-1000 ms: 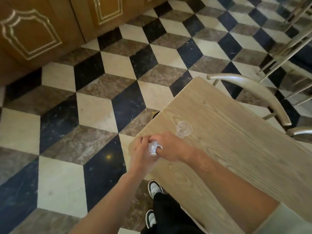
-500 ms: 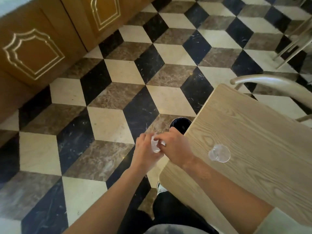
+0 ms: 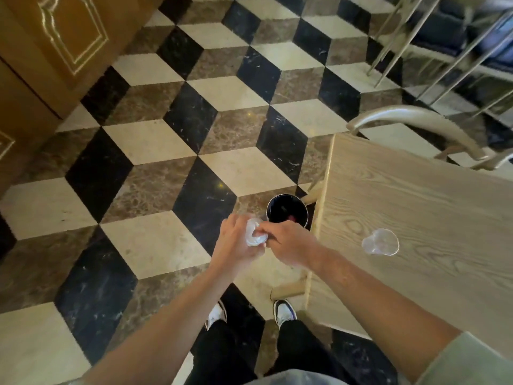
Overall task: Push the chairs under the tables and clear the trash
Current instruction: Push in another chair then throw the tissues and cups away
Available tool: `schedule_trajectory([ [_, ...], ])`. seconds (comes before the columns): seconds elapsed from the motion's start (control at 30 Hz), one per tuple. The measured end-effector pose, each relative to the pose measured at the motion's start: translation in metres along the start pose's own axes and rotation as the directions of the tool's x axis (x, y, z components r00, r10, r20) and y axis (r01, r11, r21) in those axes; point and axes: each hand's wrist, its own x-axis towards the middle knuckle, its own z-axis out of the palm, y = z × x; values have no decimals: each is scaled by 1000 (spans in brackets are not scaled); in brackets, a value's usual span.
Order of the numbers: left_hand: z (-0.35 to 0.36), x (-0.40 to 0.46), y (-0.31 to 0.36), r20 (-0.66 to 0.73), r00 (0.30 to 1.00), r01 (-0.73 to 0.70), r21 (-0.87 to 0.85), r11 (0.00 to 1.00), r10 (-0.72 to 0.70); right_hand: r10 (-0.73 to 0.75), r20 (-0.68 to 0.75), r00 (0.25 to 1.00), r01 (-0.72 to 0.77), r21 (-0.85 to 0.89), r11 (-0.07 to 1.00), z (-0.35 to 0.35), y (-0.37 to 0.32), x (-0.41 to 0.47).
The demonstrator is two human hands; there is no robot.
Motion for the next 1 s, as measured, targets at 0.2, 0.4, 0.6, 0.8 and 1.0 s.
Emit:
schedule_trajectory([
  [0.2,-24,8,-18,161,964,-226,87,970,210,164,173,971,-126,-213,969,18,-41,20],
  [0.4,-13,36,2,296,945,-174,82,981,143,296,-259,919,-255,180,950,-6,-14,-22],
  [0.6,21,67,54,453,865,-276,67,959,218,589,-686,428,-629,242,739,-26,101,-89],
  [0.8,44,87,75,546,814,-299,97,949,200,817,-354,454,-618,536,575,-20,175,-103],
  [1.0,53,109,71,566,817,-277,218,936,110,703,-459,543,-245,714,655,-31,151,-73],
])
